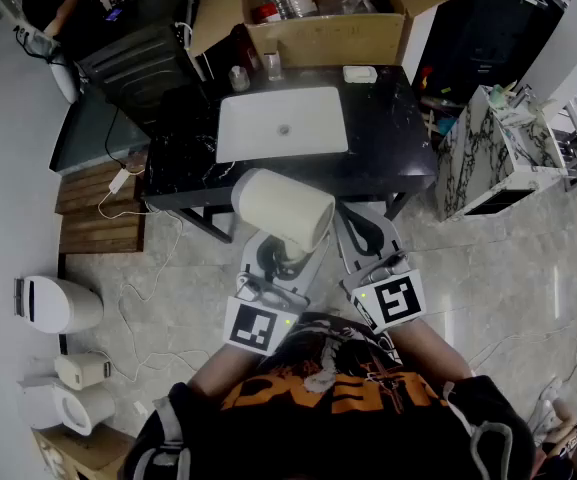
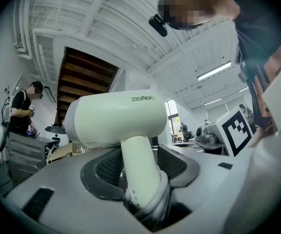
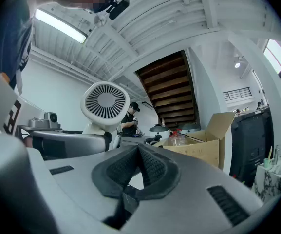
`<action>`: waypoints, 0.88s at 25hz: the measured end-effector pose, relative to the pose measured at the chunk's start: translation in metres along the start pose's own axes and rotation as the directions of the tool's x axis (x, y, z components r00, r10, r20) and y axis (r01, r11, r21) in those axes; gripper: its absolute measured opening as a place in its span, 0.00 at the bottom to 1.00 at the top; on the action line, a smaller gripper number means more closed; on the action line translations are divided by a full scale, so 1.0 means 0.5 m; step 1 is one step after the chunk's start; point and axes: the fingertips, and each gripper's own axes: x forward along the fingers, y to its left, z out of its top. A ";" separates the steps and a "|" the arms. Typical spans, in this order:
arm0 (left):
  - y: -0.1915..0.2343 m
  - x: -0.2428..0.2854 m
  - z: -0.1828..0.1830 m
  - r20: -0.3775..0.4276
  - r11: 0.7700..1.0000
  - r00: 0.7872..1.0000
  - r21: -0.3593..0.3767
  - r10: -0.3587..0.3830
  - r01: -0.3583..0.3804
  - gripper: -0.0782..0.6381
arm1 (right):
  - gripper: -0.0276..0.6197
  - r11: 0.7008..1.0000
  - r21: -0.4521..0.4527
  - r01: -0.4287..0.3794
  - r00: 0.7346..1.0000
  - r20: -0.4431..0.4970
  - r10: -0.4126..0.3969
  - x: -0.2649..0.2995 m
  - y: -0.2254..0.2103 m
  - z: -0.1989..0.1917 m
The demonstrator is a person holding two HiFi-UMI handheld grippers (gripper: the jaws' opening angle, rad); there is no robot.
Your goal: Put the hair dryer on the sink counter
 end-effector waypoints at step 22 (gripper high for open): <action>-0.005 0.014 -0.002 -0.005 0.998 0.998 0.016 0.055 -0.055 0.43 | 0.06 0.997 0.051 -0.063 0.998 0.010 0.063 -0.005 -0.020 -0.007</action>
